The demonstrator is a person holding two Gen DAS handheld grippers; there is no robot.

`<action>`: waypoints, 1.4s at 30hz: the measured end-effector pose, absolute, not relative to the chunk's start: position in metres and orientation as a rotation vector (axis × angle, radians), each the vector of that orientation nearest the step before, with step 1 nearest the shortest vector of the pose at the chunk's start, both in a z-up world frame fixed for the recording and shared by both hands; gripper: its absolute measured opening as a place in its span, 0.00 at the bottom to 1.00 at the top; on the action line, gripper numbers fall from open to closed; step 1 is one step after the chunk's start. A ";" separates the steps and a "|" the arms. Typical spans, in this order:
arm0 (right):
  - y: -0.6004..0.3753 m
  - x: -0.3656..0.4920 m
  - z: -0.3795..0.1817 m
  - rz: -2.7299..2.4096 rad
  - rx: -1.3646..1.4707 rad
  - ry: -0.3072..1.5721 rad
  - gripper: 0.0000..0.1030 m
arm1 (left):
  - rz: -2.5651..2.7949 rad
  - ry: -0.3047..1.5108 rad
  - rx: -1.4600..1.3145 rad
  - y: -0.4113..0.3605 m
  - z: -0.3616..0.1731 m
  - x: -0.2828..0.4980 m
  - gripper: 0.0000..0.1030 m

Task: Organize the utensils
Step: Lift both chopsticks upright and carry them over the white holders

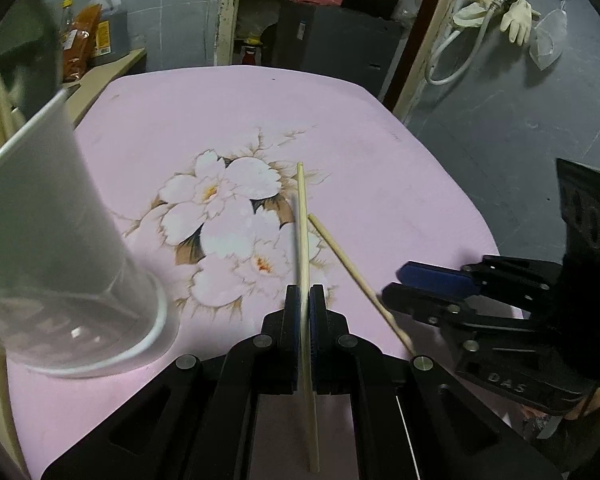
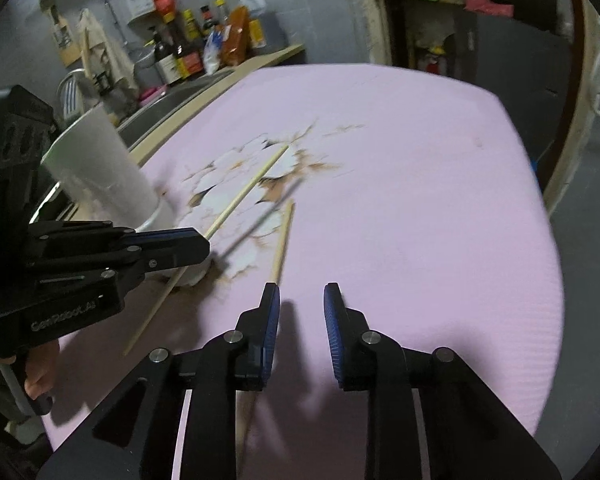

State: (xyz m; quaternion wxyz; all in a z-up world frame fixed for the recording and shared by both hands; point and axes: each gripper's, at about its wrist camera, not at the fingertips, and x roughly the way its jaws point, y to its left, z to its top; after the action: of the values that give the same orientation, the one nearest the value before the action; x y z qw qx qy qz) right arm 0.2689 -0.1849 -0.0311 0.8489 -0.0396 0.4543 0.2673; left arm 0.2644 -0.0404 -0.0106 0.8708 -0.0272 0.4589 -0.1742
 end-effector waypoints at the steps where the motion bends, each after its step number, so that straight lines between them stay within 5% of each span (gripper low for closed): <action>1: -0.182 0.269 -0.032 0.568 -0.091 0.960 0.20 | -0.364 0.958 -0.056 -0.041 -0.011 0.263 0.02; 7: -0.160 0.269 -0.041 0.550 -0.196 0.973 0.19 | -0.361 0.947 -0.053 -0.037 -0.011 0.258 0.02; 9: -0.156 0.269 -0.043 0.521 -0.233 0.963 0.06 | -0.358 0.948 -0.056 -0.038 -0.011 0.258 0.02; 16: -0.183 0.267 -0.037 0.522 -0.038 0.947 0.03 | -0.378 0.903 -0.061 -0.035 -0.006 0.250 0.02; 33: -0.181 0.188 0.075 0.487 0.063 0.133 0.03 | -0.413 0.350 0.023 -0.013 0.087 0.197 0.02; 42: -0.142 0.200 0.108 0.635 0.195 -0.051 0.03 | -0.267 0.181 -0.019 0.051 0.124 0.191 0.02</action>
State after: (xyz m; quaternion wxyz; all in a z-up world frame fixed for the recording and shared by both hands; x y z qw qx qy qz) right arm 0.1996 -0.1415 0.1076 0.9450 0.0955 -0.0250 0.3117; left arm 0.1913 0.0514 0.1235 0.9870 -0.0093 0.0900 -0.1331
